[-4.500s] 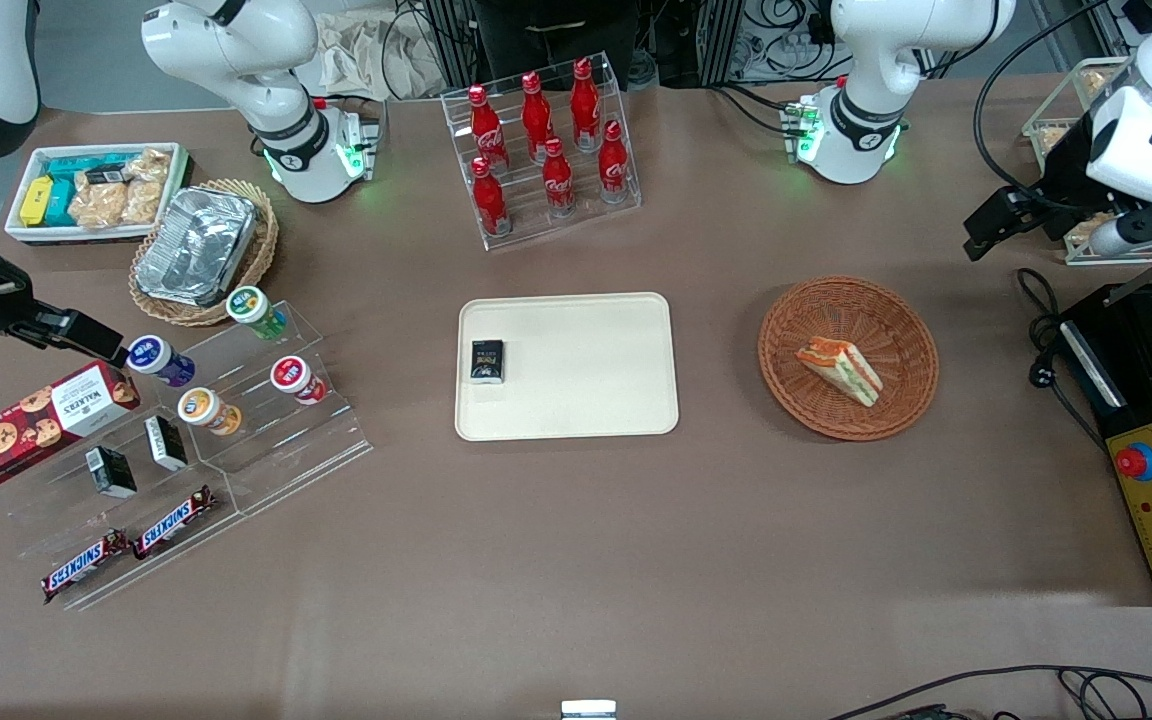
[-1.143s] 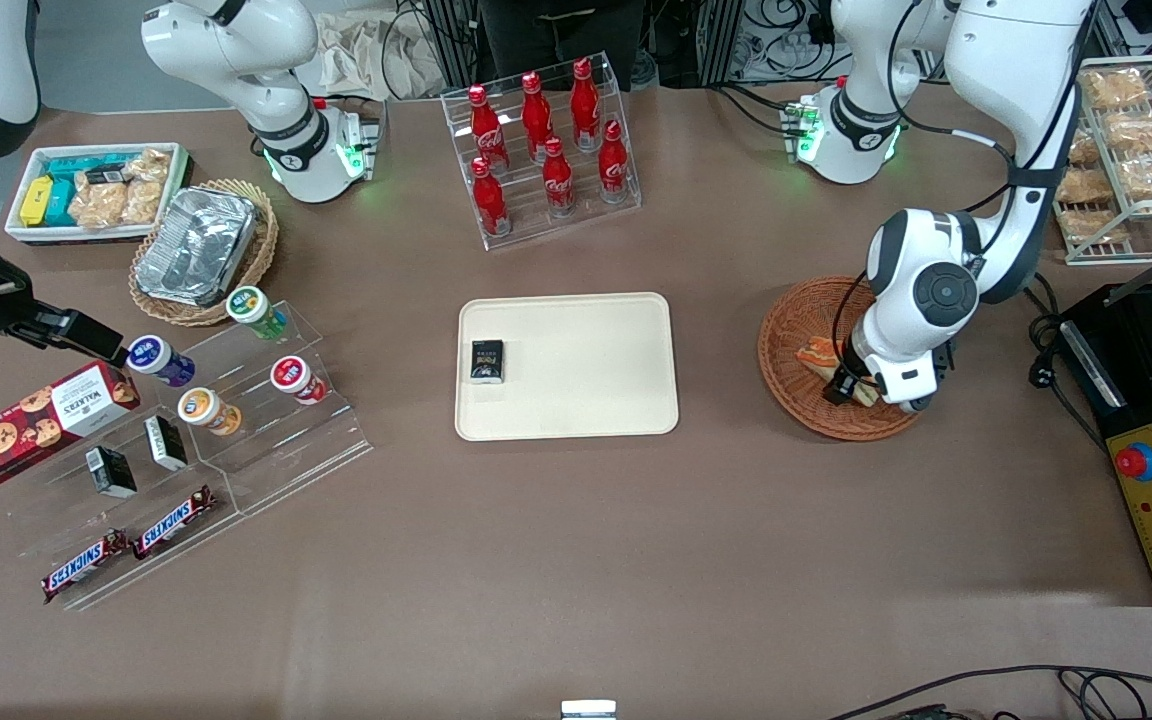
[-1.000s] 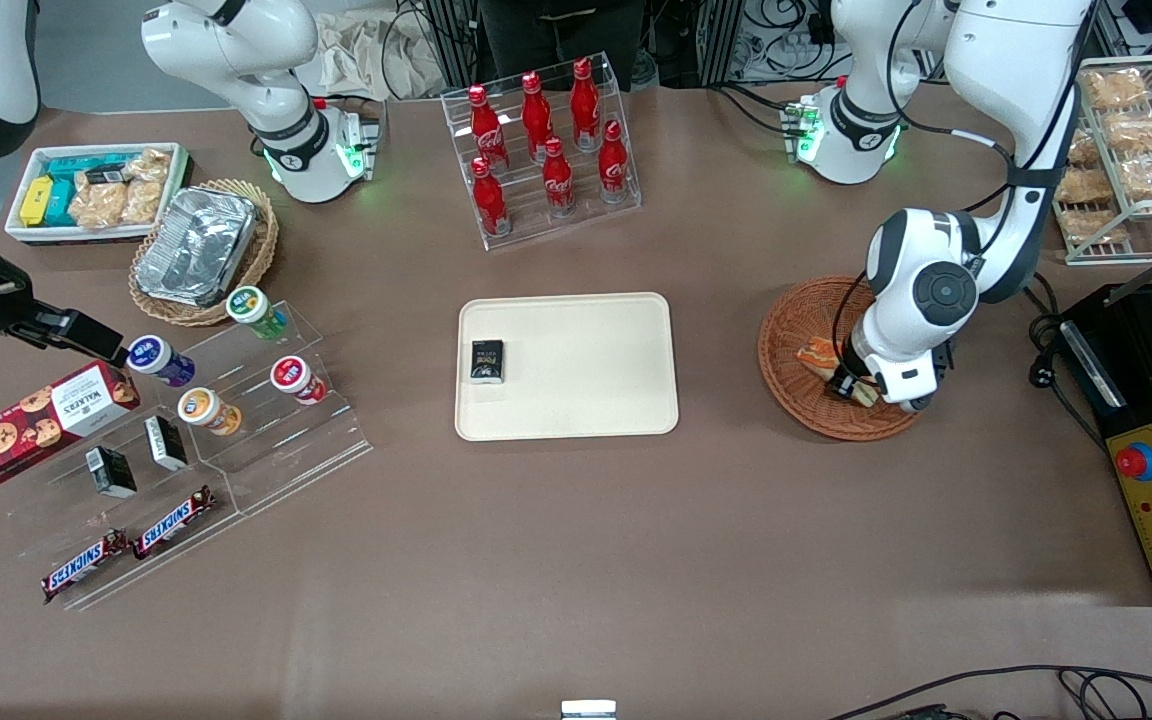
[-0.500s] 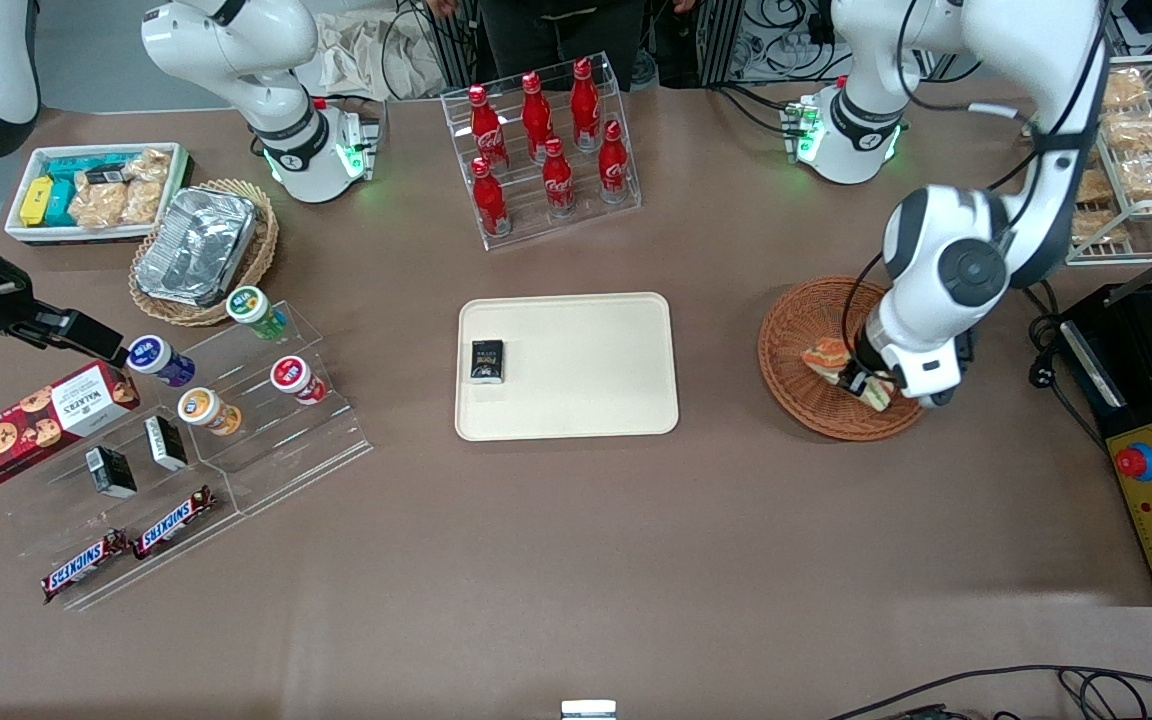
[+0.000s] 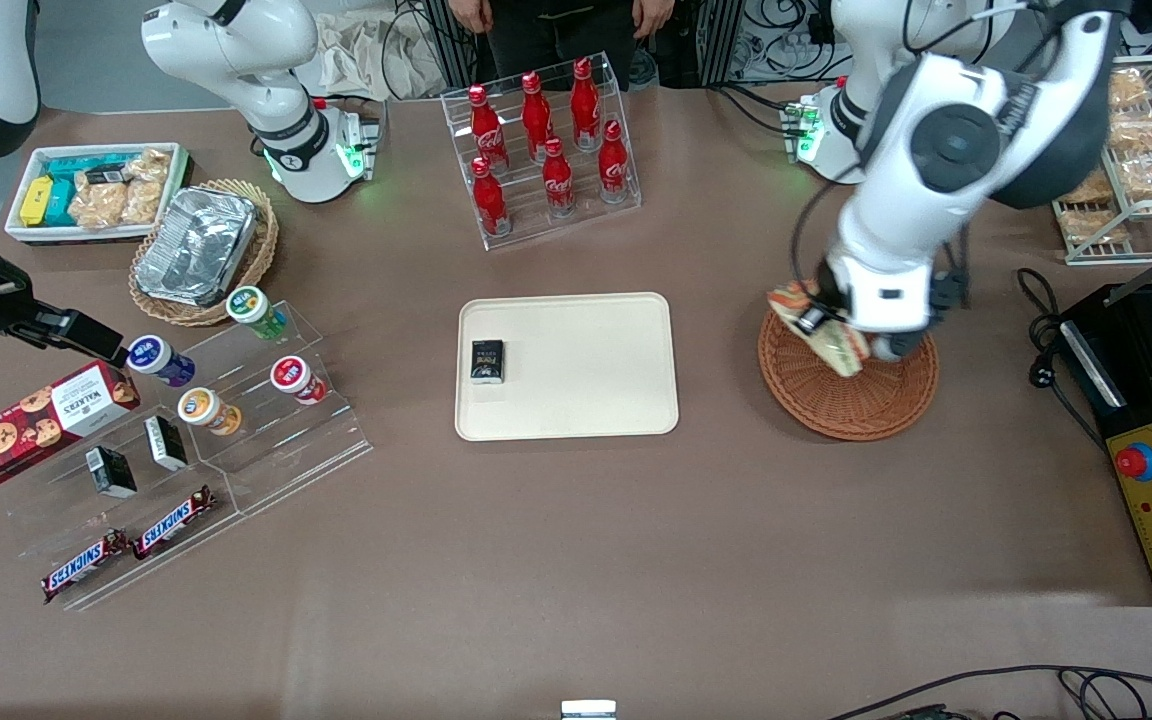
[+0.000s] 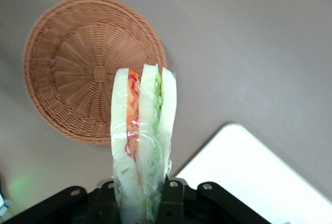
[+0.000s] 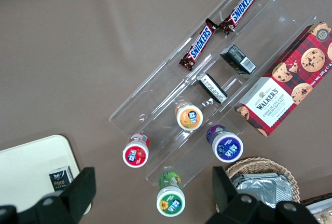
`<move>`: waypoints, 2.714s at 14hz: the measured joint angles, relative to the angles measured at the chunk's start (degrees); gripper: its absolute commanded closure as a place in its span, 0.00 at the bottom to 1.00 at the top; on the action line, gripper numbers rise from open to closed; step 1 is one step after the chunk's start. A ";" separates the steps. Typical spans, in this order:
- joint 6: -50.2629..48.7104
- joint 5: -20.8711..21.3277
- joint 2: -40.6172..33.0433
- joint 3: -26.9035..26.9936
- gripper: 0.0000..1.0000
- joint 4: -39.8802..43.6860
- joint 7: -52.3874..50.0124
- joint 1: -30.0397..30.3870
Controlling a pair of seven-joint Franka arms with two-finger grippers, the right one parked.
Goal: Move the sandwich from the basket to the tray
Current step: 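Lift the sandwich and carry it over the cream tray, then lower the sandwich onto the tray and open the left gripper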
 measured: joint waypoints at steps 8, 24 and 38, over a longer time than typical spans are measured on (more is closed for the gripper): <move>15.52 2.63 2.40 -8.48 1.00 -3.03 3.65 -6.27; 42.08 20.21 20.33 -7.89 1.00 -14.32 4.60 -11.09; 43.98 21.25 22.59 -7.66 0.00 -8.64 4.45 -11.00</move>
